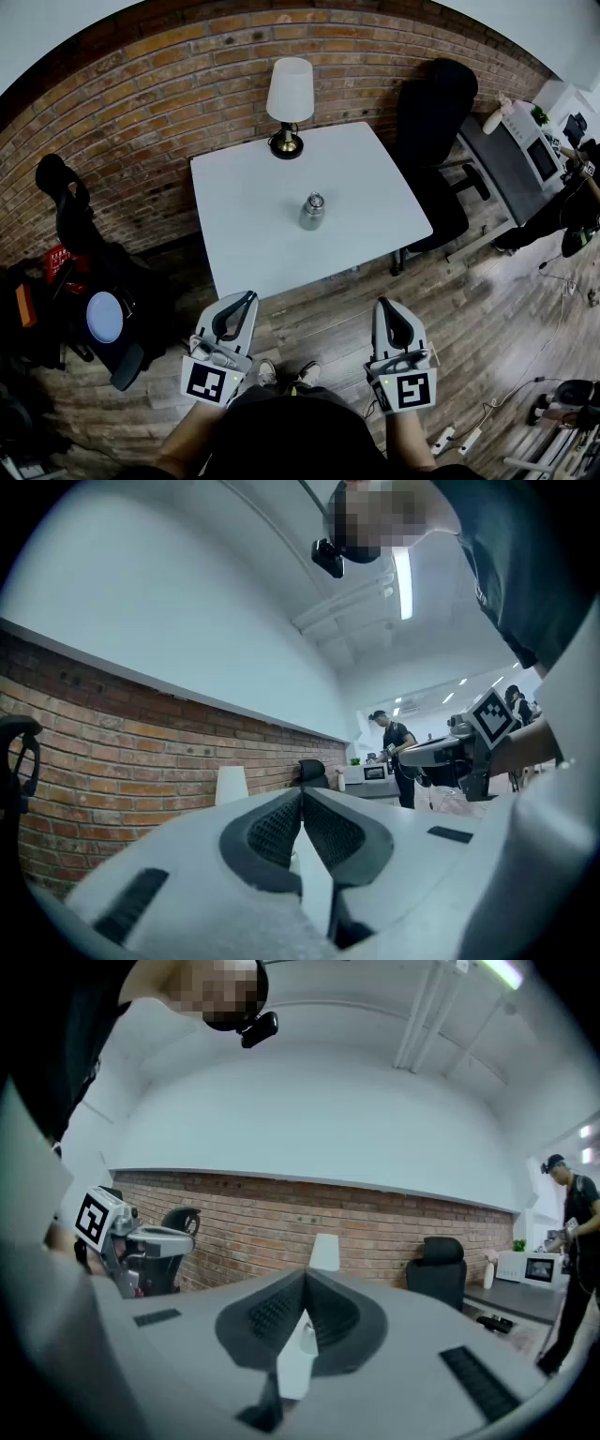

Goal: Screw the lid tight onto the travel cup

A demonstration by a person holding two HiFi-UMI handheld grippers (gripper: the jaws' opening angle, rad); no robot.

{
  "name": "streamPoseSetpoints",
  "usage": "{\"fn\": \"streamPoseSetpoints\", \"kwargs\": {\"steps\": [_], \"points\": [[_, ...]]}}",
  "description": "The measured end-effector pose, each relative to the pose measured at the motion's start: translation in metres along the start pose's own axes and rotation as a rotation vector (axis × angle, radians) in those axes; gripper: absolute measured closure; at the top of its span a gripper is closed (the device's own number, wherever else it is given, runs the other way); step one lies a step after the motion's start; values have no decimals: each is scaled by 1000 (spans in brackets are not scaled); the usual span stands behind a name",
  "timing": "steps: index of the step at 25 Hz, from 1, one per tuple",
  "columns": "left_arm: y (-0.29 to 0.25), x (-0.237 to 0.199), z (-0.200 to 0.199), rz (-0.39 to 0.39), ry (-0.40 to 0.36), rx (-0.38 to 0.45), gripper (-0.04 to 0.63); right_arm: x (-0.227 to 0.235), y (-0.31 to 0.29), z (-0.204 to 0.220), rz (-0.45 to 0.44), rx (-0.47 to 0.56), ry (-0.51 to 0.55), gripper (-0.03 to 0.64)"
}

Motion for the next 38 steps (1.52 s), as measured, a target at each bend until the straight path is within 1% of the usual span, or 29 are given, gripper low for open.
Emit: {"fn": "streamPoseSetpoints", "kwargs": {"steps": [7,13,17,20,22,26,31,38], "points": [[-1,8,2,0,3,-11,566,4,8,4,-4,7,-12,603],[-9,20,0,-34,-4,-24,566,30,21,8,1,52,-70,603],[-14,32,6,-61,-21,-53,566,48,30,27,-19,16,-77,603],[-23,40,12,-66,-12,-80,566,61,30,40,-5,-6,-100,603],[-29,42,18,-61,-5,-103,566,65,27,42,-5,-1,-117,603],[-53,31,25,-50,4,-101,566,73,0,43,-17,4,-148,603],[-95,-2,42,-39,17,-87,566,87,-45,46,-6,-5,-111,603],[-164,-54,50,-19,57,-84,566,109,-124,37,-57,-65,-34,603]]}}
Point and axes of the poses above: the fingertips, and each gripper's own axes: y backward along the fingers, x to its right, z out of its underside, the point moved 8 cm from there along y, backward along the fingers, and after that the axes turned 2 degrees about z, right-handed, at the moved point
